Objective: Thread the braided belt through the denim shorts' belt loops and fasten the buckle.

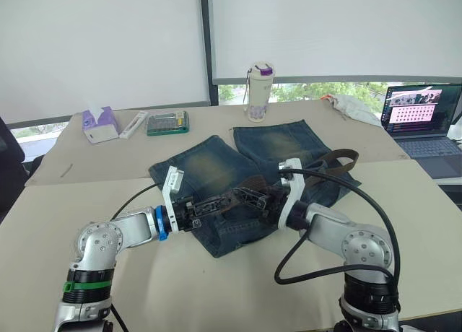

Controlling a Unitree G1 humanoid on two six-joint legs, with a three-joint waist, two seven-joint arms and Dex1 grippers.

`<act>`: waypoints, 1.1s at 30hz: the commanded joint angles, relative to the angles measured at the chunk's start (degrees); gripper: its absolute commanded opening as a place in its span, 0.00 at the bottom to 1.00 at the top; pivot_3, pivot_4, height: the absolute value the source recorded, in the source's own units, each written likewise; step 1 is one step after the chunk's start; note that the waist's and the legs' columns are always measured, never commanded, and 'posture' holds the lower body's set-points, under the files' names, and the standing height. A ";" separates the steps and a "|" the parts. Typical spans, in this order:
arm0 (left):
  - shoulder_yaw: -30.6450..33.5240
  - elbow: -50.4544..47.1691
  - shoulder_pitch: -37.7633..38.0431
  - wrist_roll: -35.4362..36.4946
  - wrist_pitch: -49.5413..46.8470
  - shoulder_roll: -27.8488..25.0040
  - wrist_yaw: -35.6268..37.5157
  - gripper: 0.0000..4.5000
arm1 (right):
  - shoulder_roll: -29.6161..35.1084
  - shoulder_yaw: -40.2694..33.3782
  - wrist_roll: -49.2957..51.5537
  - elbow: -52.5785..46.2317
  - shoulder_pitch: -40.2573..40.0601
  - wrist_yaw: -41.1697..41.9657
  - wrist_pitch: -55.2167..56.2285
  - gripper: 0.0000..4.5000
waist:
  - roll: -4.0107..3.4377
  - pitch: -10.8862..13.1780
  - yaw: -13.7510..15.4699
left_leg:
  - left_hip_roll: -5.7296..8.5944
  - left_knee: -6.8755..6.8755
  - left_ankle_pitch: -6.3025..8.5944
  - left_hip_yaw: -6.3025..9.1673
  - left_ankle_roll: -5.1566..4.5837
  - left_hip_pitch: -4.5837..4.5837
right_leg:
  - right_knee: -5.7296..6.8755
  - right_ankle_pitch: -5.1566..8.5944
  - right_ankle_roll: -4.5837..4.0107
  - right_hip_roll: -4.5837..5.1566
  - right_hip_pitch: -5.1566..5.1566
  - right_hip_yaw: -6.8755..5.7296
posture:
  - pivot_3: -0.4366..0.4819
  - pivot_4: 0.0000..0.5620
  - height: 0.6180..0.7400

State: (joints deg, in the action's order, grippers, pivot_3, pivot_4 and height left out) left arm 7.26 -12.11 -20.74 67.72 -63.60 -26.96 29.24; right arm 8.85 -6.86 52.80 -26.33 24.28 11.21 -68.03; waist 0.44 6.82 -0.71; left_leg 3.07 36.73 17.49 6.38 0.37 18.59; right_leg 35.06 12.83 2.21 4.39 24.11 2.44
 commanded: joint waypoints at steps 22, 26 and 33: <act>-4.46 -6.88 17.74 -29.04 25.66 -10.17 16.67 0.78 | 3.93 12.67 -18.05 10.06 2.69 4.49 8.50 0.00 | -0.21 0.08 -0.24 | -0.09 -0.13 0.06 -0.08 -0.11 -0.05 | -0.06 0.02 -0.02 0.00 -0.01 0.00 | 0.48 0.27 1.00; -4.90 -5.76 17.48 -30.98 25.99 -8.61 15.39 0.78 | 2.30 13.71 -18.46 12.66 2.82 6.02 8.30 0.00 | -0.21 0.08 -0.29 | -0.15 -0.13 0.07 -0.07 -0.13 -0.07 | -0.05 0.02 -0.02 -0.01 -0.03 0.00 | 0.48 0.27 1.00; -5.64 -5.26 18.66 -33.03 25.23 -7.62 14.22 0.78 | 1.01 19.36 -23.26 20.66 4.34 9.54 10.98 0.00 | -0.22 0.06 -0.70 | -0.17 -0.13 0.07 -0.09 -0.13 -0.11 | -0.01 0.02 -0.03 -0.07 0.00 0.00 | 0.48 0.27 1.00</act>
State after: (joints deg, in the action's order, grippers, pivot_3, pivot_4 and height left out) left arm 1.35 -17.02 -2.14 35.35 -38.92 -34.61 43.64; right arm 10.53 8.88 30.26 -7.03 28.35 18.47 -57.63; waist 0.21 6.87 -1.41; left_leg 2.89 36.60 17.57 6.28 0.24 18.46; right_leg 35.05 12.85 2.18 4.31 24.09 2.44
